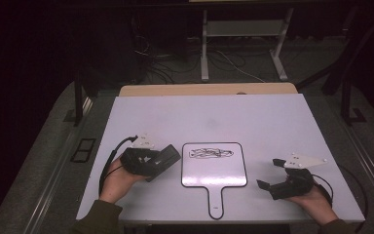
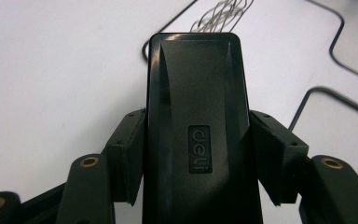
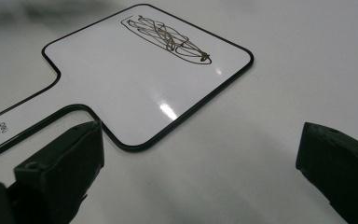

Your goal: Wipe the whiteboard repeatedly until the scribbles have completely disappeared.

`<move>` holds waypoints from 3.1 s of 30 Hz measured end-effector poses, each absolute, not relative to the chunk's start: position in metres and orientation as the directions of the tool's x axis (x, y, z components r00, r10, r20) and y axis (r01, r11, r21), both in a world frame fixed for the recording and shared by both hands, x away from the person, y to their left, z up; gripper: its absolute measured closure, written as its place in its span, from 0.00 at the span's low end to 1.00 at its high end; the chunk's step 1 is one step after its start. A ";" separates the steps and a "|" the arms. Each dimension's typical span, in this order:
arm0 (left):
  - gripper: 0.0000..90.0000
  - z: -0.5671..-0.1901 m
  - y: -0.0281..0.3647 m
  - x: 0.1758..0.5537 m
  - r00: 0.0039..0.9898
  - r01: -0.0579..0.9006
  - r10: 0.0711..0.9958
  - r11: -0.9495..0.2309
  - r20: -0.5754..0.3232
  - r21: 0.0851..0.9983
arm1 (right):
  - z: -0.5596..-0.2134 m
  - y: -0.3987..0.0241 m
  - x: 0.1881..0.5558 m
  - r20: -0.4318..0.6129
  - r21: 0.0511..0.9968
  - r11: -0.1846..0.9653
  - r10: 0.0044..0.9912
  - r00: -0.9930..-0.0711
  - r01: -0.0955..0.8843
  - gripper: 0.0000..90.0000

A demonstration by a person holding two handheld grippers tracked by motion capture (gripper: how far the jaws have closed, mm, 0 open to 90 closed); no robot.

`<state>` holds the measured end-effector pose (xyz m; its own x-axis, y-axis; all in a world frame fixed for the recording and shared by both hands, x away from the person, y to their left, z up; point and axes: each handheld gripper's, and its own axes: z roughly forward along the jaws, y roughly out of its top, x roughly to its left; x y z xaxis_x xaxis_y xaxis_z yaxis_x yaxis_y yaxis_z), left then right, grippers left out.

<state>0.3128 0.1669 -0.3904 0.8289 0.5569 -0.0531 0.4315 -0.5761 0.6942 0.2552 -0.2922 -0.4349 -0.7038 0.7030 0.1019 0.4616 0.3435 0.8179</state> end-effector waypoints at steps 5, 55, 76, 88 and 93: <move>0.44 -0.385 0.156 0.322 0.842 0.425 0.536 -0.581 -0.067 0.694 | -0.435 -0.292 0.255 0.105 0.817 0.342 0.702 -0.704 0.464 0.00; 0.44 -0.413 0.051 0.401 0.898 0.400 0.436 -0.749 -0.062 0.529 | -0.435 -0.293 0.256 0.111 0.822 0.338 0.694 -0.711 0.458 0.00; 0.43 -0.416 0.049 0.403 0.897 0.414 0.438 -0.783 -0.060 0.464 | -0.435 -0.293 0.255 0.114 0.821 0.335 0.697 -0.708 0.462 0.00; 0.44 -0.415 0.039 0.402 0.905 0.393 0.424 -0.811 -0.026 0.434 | -0.435 -0.293 0.255 0.111 0.821 0.339 0.694 -0.711 0.459 0.00; 0.44 -0.415 0.030 0.403 0.911 0.384 0.412 -0.815 -0.030 0.434 | -0.435 -0.292 0.255 0.111 0.820 0.340 0.694 -0.711 0.460 0.00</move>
